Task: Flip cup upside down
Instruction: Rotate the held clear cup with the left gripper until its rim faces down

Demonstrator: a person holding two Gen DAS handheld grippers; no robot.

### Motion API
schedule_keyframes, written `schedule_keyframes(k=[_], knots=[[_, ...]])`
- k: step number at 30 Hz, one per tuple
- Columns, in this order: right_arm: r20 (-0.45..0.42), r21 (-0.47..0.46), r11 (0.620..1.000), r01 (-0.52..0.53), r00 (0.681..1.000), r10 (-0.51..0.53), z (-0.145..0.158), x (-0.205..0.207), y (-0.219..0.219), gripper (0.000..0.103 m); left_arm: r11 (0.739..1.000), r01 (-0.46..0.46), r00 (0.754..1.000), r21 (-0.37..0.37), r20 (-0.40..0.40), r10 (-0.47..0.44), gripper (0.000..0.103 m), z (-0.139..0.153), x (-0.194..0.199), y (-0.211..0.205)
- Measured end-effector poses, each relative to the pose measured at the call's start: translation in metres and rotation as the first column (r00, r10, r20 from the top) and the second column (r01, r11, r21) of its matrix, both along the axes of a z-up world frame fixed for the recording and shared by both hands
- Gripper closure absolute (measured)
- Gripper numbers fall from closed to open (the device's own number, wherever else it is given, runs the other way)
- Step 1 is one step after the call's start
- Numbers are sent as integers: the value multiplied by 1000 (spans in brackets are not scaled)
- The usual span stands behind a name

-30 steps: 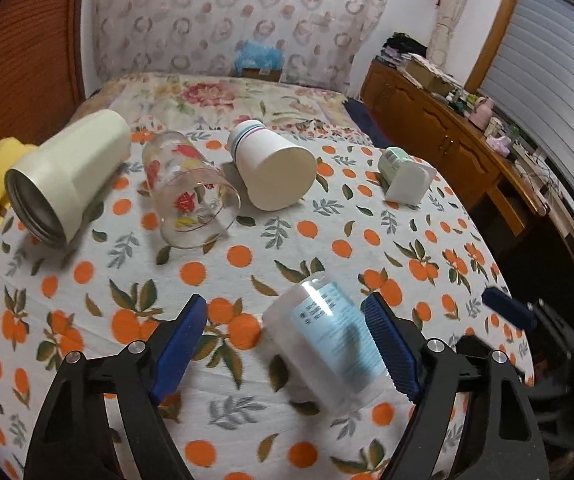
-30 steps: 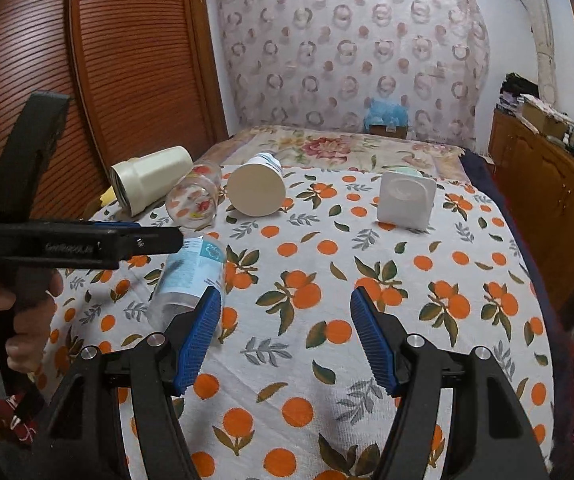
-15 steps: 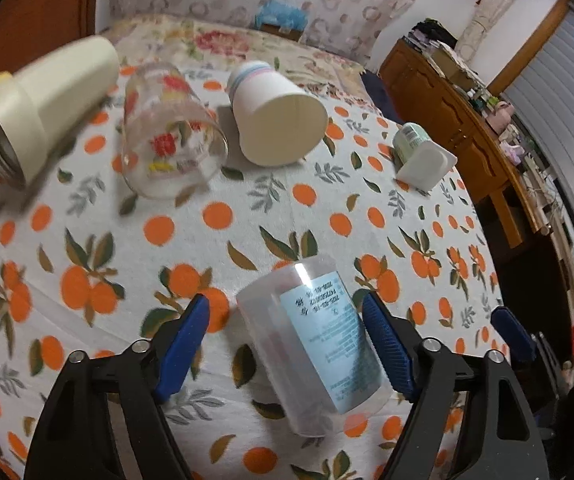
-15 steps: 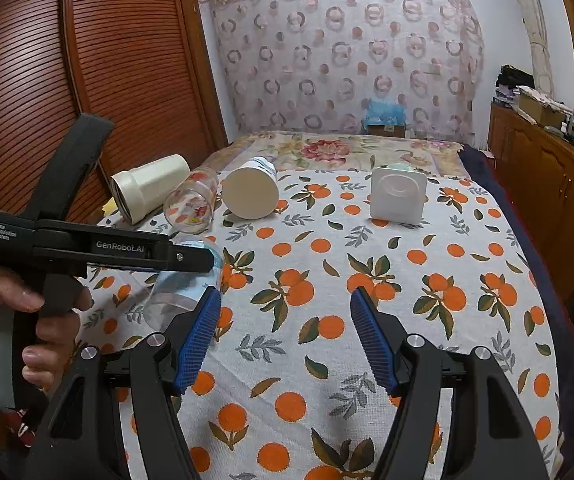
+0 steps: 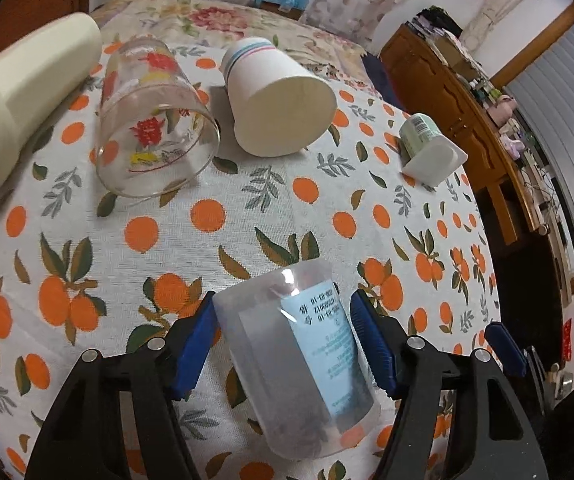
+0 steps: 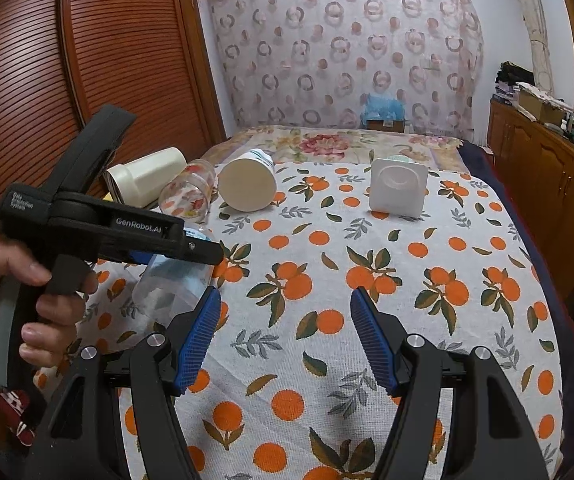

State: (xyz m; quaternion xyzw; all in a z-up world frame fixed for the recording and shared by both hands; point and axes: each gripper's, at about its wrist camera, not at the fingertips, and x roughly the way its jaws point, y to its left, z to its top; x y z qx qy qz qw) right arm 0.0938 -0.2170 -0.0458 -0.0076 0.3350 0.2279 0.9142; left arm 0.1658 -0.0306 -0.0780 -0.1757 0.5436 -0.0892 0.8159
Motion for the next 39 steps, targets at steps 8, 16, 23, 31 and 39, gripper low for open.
schedule_keyframes(k=[8, 16, 23, 31, 39], knots=[[-1, 1, 1000, 0, 1000, 0, -1, 0, -1, 33, 1000, 2, 1000, -12, -16, -2, 45, 1, 8, 2], [-5, -1, 1000, 10, 1000, -10, -5, 3, -3, 33, 997, 26, 991, 77, 129, -36, 46, 23, 10, -3], [-2, 8, 1000, 28, 1000, -28, -4, 8, -7, 33, 976, 33, 956, 217, 279, -94, 47, 42, 7, -9], [-5, 7, 999, 46, 999, -46, -7, 12, -8, 33, 943, 42, 915, 331, 366, -169, 48, 47, -14, -25], [7, 11, 997, 72, 997, -72, -5, 16, -13, 33, 924, 50, 887, 380, 408, -216, 48, 43, -32, -35]])
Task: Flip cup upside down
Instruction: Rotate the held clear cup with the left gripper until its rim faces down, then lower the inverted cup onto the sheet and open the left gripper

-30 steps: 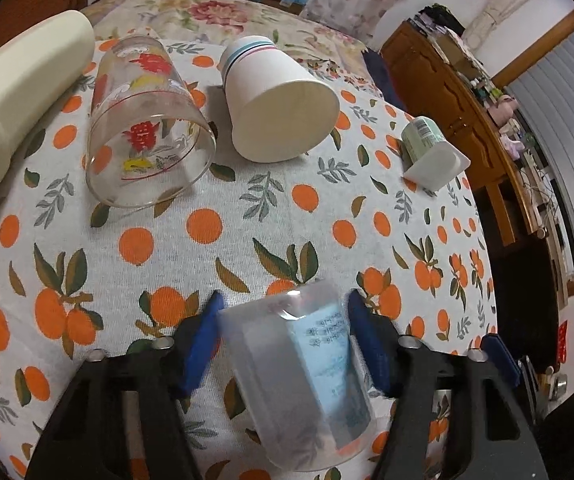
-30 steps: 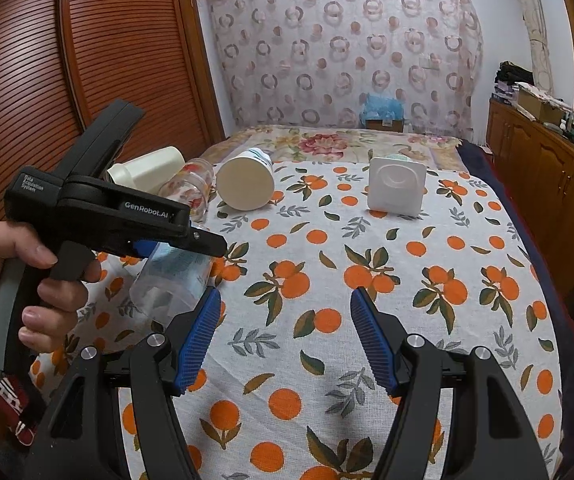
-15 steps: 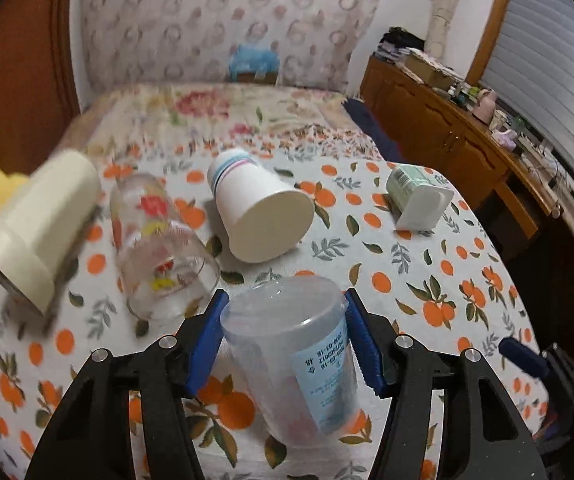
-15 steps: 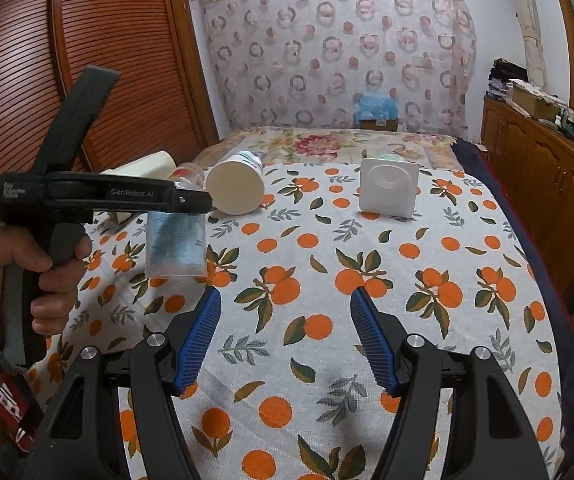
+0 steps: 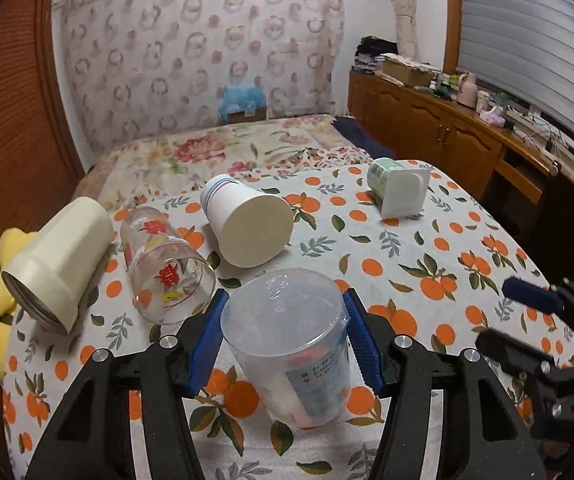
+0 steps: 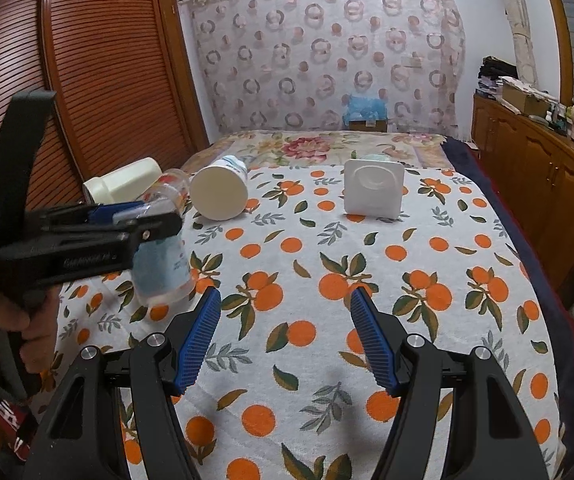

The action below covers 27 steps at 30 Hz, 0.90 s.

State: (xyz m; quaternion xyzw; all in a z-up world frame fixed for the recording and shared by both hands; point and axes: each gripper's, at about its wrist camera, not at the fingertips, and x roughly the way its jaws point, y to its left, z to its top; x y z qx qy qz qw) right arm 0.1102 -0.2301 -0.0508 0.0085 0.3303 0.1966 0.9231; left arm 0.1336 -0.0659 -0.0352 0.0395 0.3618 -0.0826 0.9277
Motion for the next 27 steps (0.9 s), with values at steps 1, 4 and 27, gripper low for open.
schedule_keyframes(k=[1, 4, 27], knots=[[1, -1, 1000, 1, 1000, -1, 0, 0, 0, 33, 1000, 4, 1000, 7, 5, -4, 48, 0, -1, -1], [5, -1, 1000, 5, 1000, -5, 1, 2, 0, 33, 997, 10, 998, 81, 57, -15, 48, 1, -4, -10], [7, 1, 1000, 11, 1000, -11, -1, 4, 1, 33, 997, 10, 998, 70, 68, -14, 47, -9, -11, -3]])
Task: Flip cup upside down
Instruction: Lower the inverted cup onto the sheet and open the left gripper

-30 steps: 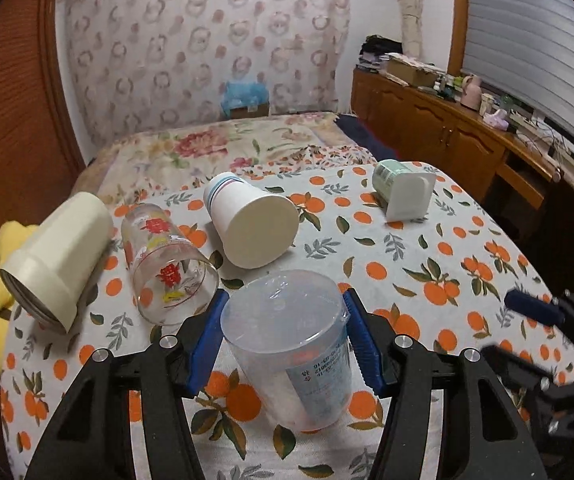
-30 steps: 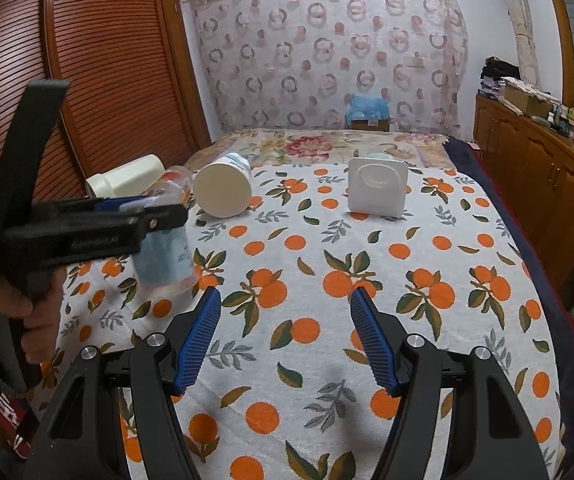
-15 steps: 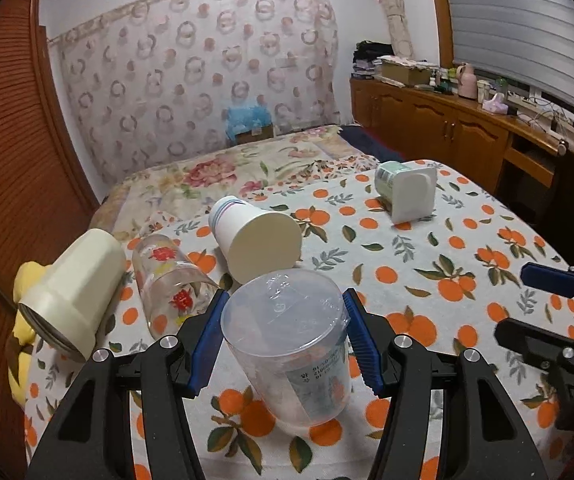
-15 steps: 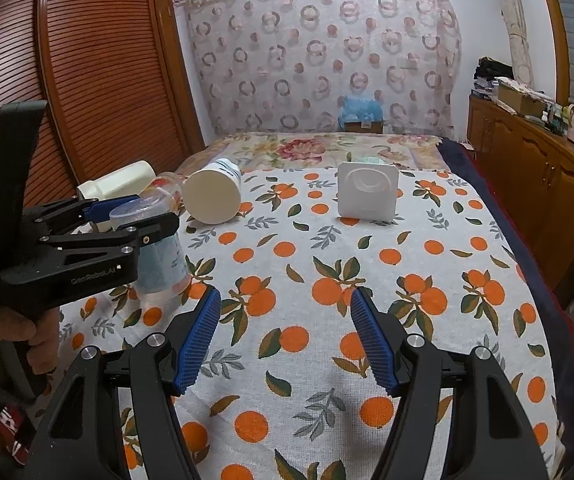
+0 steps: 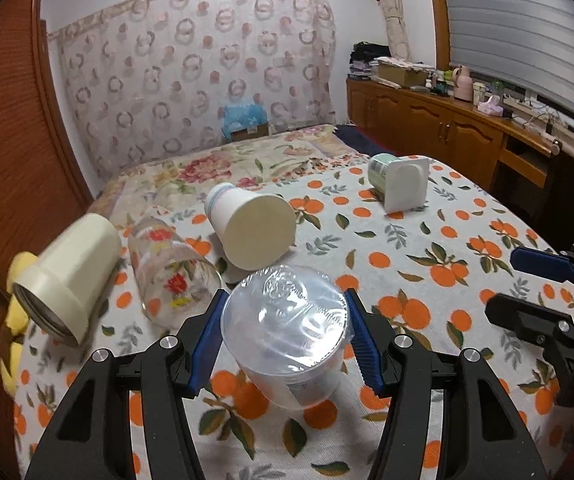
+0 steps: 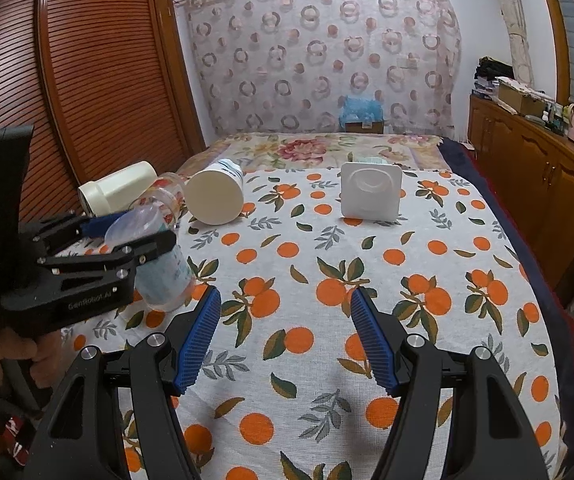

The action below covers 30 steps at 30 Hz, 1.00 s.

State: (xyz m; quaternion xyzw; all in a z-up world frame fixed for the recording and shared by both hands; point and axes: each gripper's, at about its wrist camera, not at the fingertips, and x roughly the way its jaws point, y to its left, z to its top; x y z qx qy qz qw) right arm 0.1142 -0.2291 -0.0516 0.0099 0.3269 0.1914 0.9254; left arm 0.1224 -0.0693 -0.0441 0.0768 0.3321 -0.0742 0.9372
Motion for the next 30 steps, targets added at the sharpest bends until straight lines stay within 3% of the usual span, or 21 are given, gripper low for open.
schedule_keyframes(k=[3, 20, 22, 24, 30], knots=[[3, 9, 1000, 5, 1000, -5, 2, 0, 2, 33, 1000, -4, 1000, -15, 8, 4, 35, 1, -4, 3], [61, 72, 997, 25, 998, -30, 18, -14, 14, 33, 991, -80, 993, -107, 75, 88, 16, 24, -61, 45], [75, 79, 996, 29, 997, -35, 21, -18, 16, 33, 989, -96, 991, -115, 84, 106, 8, 27, -68, 52], [95, 82, 996, 38, 994, -45, 24, -23, 17, 23, 986, -115, 988, -117, 90, 126, 8, 29, -73, 57], [157, 78, 996, 51, 986, -63, 35, -42, 23, 7, 977, -156, 977, -143, 122, 174, 8, 38, -89, 75]])
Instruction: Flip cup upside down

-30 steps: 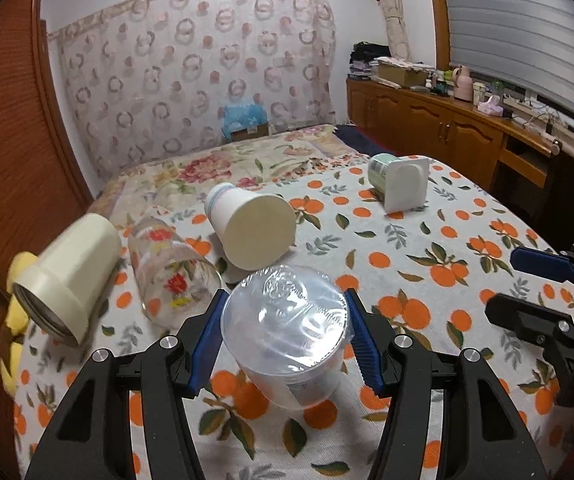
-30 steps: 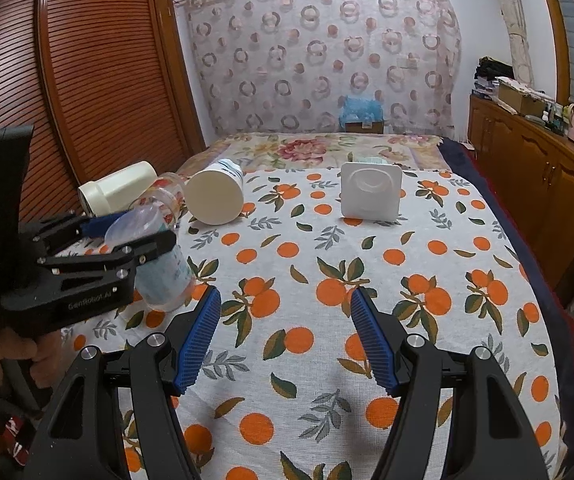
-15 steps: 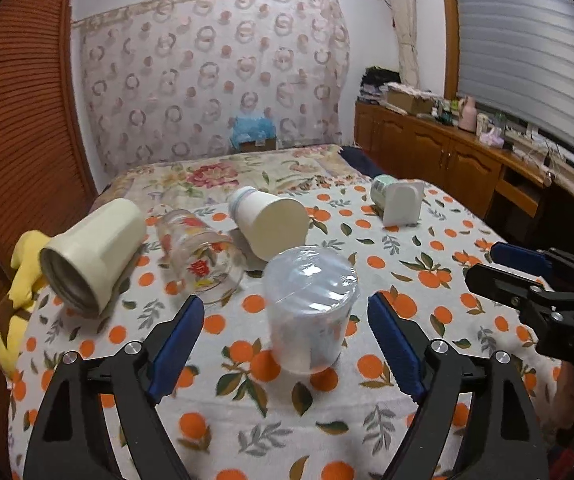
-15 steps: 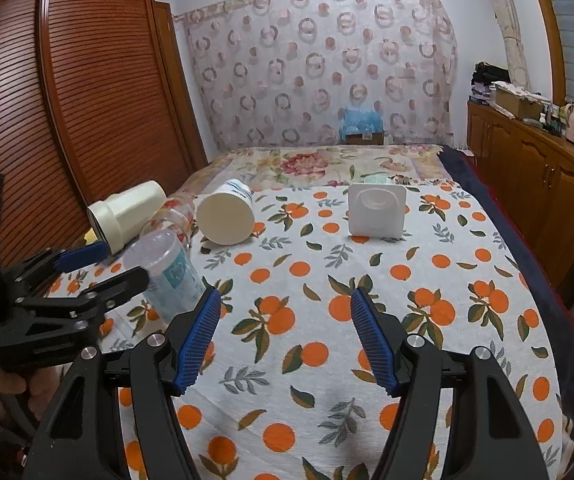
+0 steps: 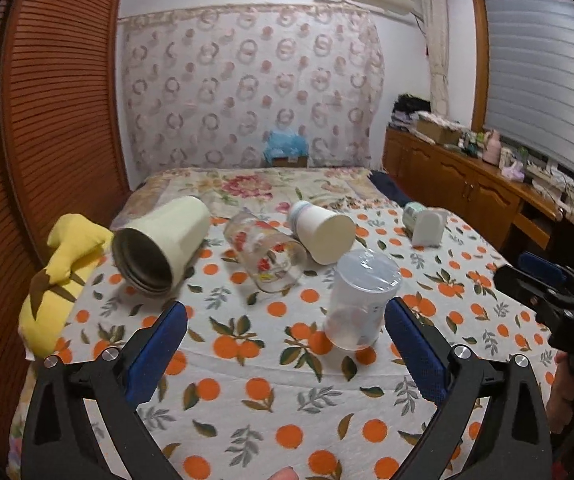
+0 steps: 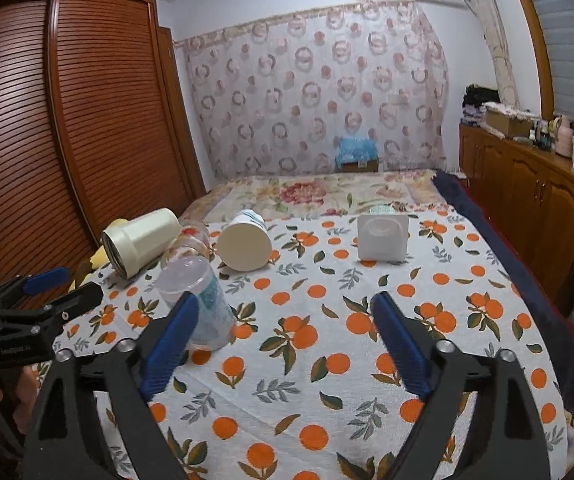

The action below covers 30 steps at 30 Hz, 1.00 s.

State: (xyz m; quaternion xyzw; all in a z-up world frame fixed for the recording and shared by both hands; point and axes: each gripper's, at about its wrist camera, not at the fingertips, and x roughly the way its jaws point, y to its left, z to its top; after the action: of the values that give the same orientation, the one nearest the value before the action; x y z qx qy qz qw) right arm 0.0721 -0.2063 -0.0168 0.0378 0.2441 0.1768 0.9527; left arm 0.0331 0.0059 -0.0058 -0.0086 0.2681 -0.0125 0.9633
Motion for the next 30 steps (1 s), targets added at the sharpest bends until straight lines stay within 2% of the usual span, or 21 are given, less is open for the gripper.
schedule_keyframes(k=[2, 8, 30], knots=[[19, 4, 1000, 2, 1000, -2, 3, -5, 0, 2, 1000, -10, 1000, 4, 16, 10, 8, 4, -6, 3], [64, -14, 1000, 1, 998, -1, 10, -18, 4, 2, 999, -33, 998, 6, 54, 33, 8, 12, -23, 8], [80, -21, 1000, -2, 997, 3, 11, -23, 8, 2, 999, -41, 997, 5, 61, 40, 8, 14, -30, 7]])
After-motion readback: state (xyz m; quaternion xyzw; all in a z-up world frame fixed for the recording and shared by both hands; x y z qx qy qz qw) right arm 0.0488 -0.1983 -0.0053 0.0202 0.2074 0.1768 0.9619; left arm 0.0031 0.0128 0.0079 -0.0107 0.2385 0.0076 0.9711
